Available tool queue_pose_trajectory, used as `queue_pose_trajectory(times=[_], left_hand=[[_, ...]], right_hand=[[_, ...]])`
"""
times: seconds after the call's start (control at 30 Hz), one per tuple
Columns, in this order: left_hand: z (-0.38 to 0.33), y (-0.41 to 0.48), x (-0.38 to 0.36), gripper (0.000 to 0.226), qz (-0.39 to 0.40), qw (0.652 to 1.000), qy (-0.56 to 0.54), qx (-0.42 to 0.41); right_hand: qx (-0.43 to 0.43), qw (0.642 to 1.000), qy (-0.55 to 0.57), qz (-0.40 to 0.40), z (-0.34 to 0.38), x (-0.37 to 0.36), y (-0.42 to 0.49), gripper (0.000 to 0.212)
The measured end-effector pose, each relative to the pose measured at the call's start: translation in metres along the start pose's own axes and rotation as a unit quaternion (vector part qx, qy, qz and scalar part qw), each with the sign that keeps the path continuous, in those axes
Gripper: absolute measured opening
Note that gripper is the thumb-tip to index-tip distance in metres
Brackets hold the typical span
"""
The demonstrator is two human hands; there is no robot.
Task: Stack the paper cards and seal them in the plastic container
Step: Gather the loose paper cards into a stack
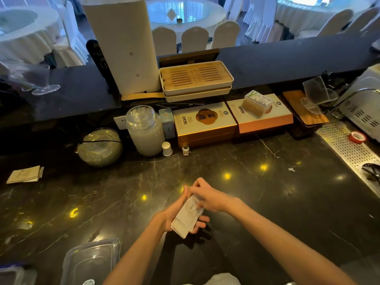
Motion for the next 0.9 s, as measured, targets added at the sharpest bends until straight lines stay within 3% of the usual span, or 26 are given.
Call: queue_pose_trajectory(times=[0.13, 0.17, 0.27, 0.37, 0.43, 0.5, 0.57, 0.63, 0.7, 0.73, 0.77, 0.9], left_hand=[[0.004, -0.012, -0.008, 0.077, 0.004, 0.996, -0.010, -0.084], [0.005, -0.017, -0.009, 0.070, -0.013, 0.995, -0.006, -0.101], [0.011, -0.027, -0.003, 0.069, -0.085, 0.986, 0.021, -0.139], [0.017, -0.028, -0.002, 0.066, -0.126, 0.971, 0.039, -0.201], [0.011, -0.033, -0.002, 0.061, -0.159, 0.943, -0.002, -0.293], [0.002, -0.047, 0.003, 0.059, -0.219, 0.895, -0.073, -0.383], [-0.003, -0.059, 0.003, 0.060, -0.272, 0.844, -0.116, -0.447], [0.003, -0.061, -0.006, 0.061, -0.310, 0.800, -0.107, -0.503], [0.015, -0.059, -0.024, 0.052, -0.324, 0.775, -0.057, -0.539], [0.019, -0.061, -0.034, 0.045, -0.315, 0.769, -0.032, -0.556], [0.021, -0.065, -0.042, 0.039, -0.309, 0.761, -0.011, -0.571], [0.031, -0.094, -0.057, 0.022, -0.335, 0.706, -0.012, -0.624]], right_hand=[[-0.045, 0.987, 0.141, -0.060, 0.002, -0.001, -0.013, 0.087], [-0.046, 0.986, 0.154, -0.043, 0.003, -0.005, -0.017, 0.087], [0.017, 0.989, 0.149, -0.005, 0.018, -0.019, -0.028, 0.053], [-0.004, 0.981, 0.190, -0.024, 0.019, -0.035, -0.036, 0.063], [-0.050, 0.944, 0.309, -0.108, 0.016, -0.040, -0.043, 0.069], [-0.117, 0.835, 0.491, -0.220, 0.012, -0.051, -0.057, 0.067], [-0.190, 0.659, 0.680, -0.260, 0.008, -0.081, -0.065, 0.065], [-0.200, 0.478, 0.831, -0.203, 0.028, -0.107, -0.060, 0.065], [-0.166, 0.377, 0.897, -0.158, 0.054, -0.112, -0.060, 0.067], [-0.158, 0.362, 0.905, -0.156, 0.058, -0.112, -0.063, 0.066], [-0.157, 0.371, 0.902, -0.158, 0.059, -0.112, -0.068, 0.066], [-0.149, 0.501, 0.849, -0.075, 0.065, -0.110, -0.096, 0.060]])
Point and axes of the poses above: each hand's wrist, its own y-axis towards the middle knuckle, its own x-axis out of the back of the hand, z = x × y, the point moved 7 cm from there along y, towards the middle knuckle, and after that the axes turned 3 degrees about -y, right-handed, at the moved point
